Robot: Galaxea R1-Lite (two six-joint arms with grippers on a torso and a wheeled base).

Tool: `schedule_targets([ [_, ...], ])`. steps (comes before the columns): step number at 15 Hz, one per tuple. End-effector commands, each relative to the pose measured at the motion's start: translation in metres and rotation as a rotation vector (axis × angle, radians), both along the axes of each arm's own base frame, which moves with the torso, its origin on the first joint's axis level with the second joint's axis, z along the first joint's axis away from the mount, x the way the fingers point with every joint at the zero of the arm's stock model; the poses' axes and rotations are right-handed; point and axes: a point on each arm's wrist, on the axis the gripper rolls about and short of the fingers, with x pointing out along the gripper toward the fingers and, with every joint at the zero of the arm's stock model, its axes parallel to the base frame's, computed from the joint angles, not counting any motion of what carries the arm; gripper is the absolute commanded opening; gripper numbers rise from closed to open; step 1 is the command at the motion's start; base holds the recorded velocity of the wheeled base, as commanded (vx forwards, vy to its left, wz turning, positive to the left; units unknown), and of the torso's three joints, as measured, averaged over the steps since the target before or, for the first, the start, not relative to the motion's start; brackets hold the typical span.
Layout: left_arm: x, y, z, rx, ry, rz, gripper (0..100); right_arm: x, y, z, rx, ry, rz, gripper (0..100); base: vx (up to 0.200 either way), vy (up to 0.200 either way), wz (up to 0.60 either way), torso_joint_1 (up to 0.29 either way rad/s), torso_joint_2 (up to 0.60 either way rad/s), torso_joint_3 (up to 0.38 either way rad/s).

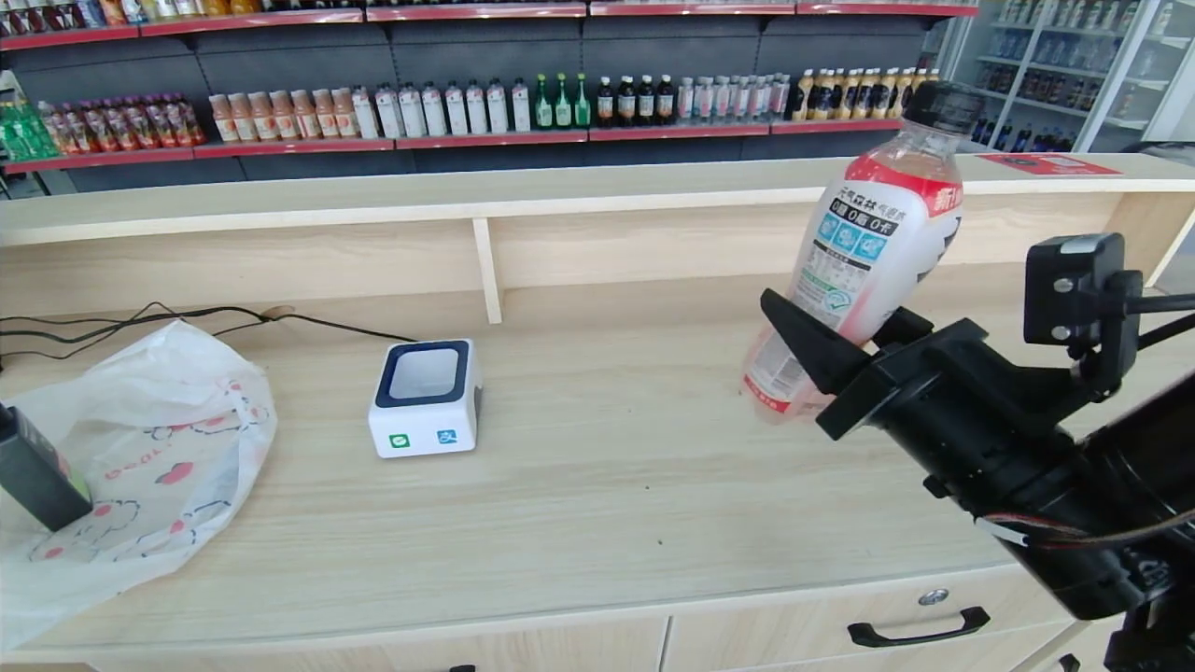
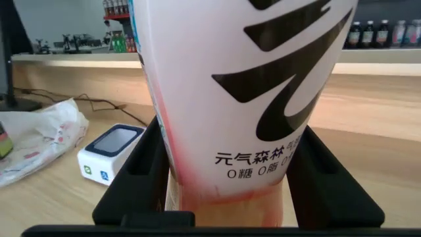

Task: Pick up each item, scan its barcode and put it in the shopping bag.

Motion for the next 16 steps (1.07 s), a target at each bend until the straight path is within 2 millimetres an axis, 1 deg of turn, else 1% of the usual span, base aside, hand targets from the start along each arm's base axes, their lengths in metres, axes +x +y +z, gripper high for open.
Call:
schedule_targets([
  [1, 0.000, 0.000, 0.000, -0.002, -0.001, 0.000, 100, 0.011, -0.021, 0.002, 0.012, -0.001, -0.103, 0, 0.000, 0.000, 0.00, 0.000, 0.00, 0.000],
  [4, 0.000, 0.000, 0.000, -0.003, -0.001, 0.000, 100, 0.026, -0.037, -0.005, 0.006, 0.024, -0.186, 0, 0.000, 0.000, 0.00, 0.000, 0.00, 0.000],
  [6, 0.000, 0.000, 0.000, -0.002, -0.001, 0.000, 100, 0.032, -0.038, -0.009, 0.002, 0.039, -0.198, 0, 0.000, 0.000, 0.00, 0.000, 0.00, 0.000],
  [7, 0.000, 0.000, 0.000, -0.002, -0.001, 0.000, 100, 0.033, -0.037, -0.011, -0.006, 0.043, -0.198, 0, 0.000, 0.000, 0.00, 0.000, 0.00, 0.000],
  [10, 0.000, 0.000, 0.000, -0.002, -0.001, 0.000, 100, 0.031, -0.039, -0.011, -0.003, 0.046, -0.197, 0, -0.200, 0.000, 0.00, 0.010, 0.00, 0.001],
  [14, 0.000, 0.000, 0.000, -0.003, -0.001, 0.000, 100, 0.030, -0.039, -0.009, 0.000, 0.041, -0.197, 0, 0.000, 0.000, 0.00, 0.000, 0.00, 0.000],
  [16, 0.000, 0.000, 0.000, -0.003, -0.001, 0.000, 100, 0.028, -0.040, -0.007, 0.004, 0.035, -0.197, 0, 0.000, 0.200, 0.00, 0.022, 0.01, -0.005],
])
